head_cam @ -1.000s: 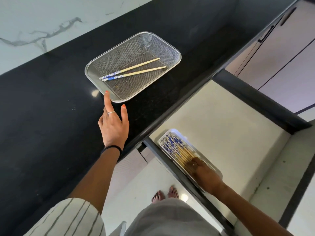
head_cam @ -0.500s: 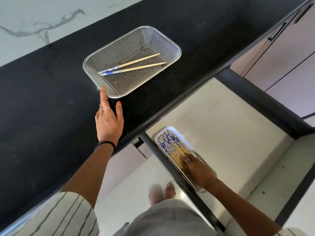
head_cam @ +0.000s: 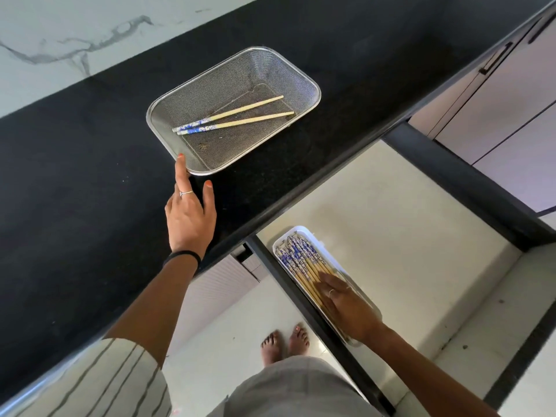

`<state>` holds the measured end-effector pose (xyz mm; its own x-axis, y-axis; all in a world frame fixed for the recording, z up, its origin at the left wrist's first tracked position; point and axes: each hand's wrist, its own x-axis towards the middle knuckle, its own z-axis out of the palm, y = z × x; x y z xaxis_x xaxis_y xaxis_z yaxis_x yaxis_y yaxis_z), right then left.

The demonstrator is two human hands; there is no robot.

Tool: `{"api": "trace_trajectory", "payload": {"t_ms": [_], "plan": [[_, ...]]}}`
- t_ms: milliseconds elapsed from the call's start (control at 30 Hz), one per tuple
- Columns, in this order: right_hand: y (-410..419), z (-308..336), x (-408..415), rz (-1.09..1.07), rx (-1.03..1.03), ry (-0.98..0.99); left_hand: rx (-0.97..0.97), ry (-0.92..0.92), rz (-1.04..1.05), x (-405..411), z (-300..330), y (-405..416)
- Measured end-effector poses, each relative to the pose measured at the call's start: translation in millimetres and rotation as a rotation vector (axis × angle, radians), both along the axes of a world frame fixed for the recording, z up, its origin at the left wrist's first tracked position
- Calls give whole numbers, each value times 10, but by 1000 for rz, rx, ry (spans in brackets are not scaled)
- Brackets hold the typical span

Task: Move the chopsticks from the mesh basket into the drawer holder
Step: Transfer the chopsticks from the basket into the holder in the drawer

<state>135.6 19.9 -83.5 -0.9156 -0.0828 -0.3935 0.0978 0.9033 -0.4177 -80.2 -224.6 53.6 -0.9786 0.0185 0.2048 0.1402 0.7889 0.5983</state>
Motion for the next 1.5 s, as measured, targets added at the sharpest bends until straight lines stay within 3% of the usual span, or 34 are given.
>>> {"api": "trace_trajectory", "payload": {"t_ms": [300,700,1100,1333,1500], "plan": [[43,-6,53,228,192,-19,-10,3,4,-3,-18,-10],[28,26,-135,327,195,1,-3,1,-3,-4,-1,-3],[-118,86,-247,-2,97,-26,-17,-10,6,-10,9,9],[-185,81,-298,-87,49,-62,-21,-3,14,-11,-4,8],[-237,132,-250,-221,-81,-151,-30,8,10,-15,-15,8]]}}
